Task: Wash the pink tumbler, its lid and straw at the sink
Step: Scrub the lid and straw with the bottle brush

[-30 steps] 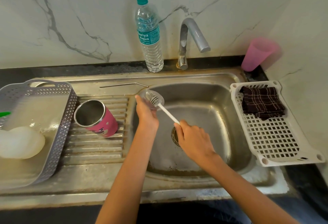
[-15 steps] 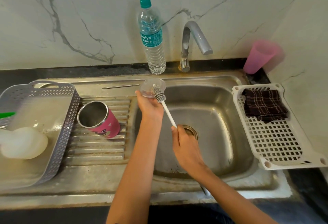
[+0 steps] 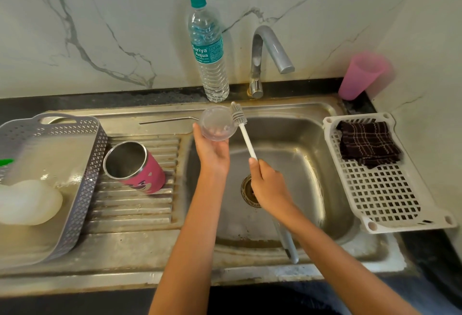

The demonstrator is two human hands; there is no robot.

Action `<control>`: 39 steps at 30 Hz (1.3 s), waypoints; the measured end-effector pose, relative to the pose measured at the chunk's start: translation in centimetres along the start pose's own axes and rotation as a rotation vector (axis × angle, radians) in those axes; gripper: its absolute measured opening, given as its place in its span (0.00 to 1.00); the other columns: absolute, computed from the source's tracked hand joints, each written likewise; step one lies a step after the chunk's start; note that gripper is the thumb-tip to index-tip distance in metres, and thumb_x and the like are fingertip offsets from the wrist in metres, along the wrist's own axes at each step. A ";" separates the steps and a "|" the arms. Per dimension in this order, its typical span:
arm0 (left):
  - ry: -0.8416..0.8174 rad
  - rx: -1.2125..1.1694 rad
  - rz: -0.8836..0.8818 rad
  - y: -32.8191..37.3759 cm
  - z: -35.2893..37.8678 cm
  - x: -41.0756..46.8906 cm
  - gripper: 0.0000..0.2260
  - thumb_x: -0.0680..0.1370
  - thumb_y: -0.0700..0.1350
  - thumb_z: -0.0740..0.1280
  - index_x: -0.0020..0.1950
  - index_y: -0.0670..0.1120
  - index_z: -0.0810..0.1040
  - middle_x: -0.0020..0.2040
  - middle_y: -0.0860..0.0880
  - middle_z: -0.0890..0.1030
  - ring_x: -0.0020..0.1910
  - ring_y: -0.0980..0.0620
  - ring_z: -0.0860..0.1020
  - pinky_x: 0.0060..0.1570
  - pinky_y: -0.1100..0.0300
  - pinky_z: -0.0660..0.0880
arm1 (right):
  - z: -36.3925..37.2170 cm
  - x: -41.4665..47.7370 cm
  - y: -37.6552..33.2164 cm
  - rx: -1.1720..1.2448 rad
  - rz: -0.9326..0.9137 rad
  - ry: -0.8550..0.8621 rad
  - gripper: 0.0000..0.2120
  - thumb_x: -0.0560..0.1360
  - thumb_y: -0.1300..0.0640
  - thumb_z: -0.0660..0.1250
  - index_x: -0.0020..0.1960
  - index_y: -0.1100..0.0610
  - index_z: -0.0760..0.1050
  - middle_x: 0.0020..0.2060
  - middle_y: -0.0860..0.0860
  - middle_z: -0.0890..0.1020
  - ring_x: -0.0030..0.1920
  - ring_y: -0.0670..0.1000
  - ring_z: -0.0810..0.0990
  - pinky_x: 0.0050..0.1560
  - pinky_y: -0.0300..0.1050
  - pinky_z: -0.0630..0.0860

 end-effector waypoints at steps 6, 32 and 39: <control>0.074 -0.002 -0.001 0.7 -1.7 0.2 0.24 0.85 0.53 0.50 0.72 0.38 0.69 0.54 0.43 0.80 0.54 0.49 0.78 0.67 0.51 0.69 | 0.4 -0.2 0.3 -0.033 -0.016 -0.049 0.19 0.83 0.44 0.49 0.38 0.53 0.66 0.29 0.49 0.71 0.32 0.51 0.72 0.38 0.49 0.69; 0.051 0.487 -0.152 2.6 -2.9 -0.5 0.15 0.83 0.52 0.57 0.56 0.44 0.78 0.50 0.43 0.83 0.52 0.45 0.81 0.60 0.45 0.76 | -2.7 -0.2 1.3 -0.313 -0.192 -0.020 0.19 0.83 0.45 0.50 0.36 0.51 0.64 0.25 0.49 0.71 0.26 0.51 0.69 0.30 0.45 0.63; -0.042 0.793 -0.249 3.5 -3.2 0.0 0.10 0.81 0.53 0.63 0.53 0.48 0.79 0.46 0.47 0.83 0.49 0.46 0.81 0.50 0.49 0.79 | -3.5 0.9 -1.0 -0.542 -0.303 -0.019 0.19 0.83 0.46 0.48 0.45 0.55 0.72 0.27 0.49 0.70 0.29 0.54 0.71 0.33 0.46 0.64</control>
Point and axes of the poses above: each hand's wrist, its own x-axis towards the middle knuckle, its own z-axis out of the palm, y = z × x, the point moved 7 cm from there along x, towards the middle knuckle
